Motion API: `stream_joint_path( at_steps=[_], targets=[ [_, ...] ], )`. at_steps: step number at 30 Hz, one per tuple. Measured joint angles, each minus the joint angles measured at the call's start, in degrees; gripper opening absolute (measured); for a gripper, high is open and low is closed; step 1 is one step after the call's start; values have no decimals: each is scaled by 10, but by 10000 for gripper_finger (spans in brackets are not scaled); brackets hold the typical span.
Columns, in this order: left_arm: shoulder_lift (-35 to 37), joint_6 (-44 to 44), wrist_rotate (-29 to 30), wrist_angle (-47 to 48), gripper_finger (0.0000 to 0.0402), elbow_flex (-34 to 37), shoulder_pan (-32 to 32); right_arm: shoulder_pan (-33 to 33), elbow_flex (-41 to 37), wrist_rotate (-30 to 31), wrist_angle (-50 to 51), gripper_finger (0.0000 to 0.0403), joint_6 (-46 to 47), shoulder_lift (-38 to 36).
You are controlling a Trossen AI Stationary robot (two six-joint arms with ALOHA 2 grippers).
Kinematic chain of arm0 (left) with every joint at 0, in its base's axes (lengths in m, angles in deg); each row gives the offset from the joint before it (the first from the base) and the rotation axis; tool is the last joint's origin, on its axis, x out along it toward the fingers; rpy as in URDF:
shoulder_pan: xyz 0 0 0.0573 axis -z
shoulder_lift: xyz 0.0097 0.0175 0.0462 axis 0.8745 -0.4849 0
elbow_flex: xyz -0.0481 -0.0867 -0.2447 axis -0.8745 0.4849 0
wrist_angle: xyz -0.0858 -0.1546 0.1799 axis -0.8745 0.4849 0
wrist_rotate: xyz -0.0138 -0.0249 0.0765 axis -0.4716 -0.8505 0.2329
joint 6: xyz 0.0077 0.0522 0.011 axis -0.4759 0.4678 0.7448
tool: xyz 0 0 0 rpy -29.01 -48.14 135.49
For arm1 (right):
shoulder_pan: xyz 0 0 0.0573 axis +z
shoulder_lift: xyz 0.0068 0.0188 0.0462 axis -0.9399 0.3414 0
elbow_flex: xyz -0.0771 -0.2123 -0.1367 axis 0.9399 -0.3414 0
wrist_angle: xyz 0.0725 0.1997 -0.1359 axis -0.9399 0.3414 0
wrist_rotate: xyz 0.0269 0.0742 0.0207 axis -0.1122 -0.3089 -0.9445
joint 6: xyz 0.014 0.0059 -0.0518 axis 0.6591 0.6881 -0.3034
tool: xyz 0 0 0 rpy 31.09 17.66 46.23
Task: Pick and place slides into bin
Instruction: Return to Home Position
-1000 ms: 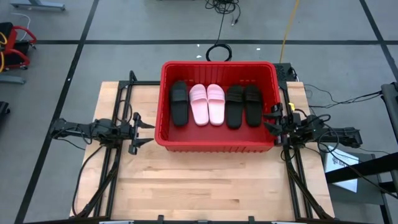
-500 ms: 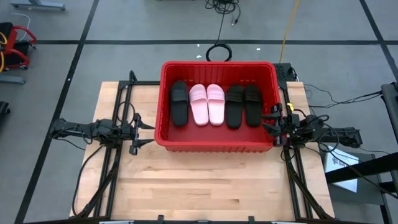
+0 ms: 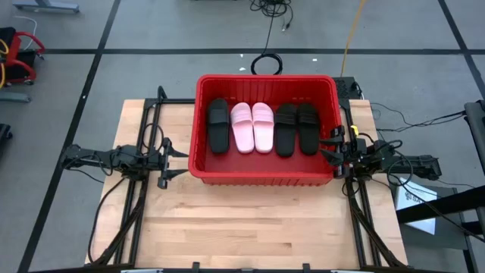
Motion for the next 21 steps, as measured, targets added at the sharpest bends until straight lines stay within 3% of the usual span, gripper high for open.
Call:
stream_joint_path(
  at_steps=[21],
  targets=[
    [0, -1, 0, 0, 255, 0, 0, 0, 0, 0, -2, 141, 4, 0]
  ],
)
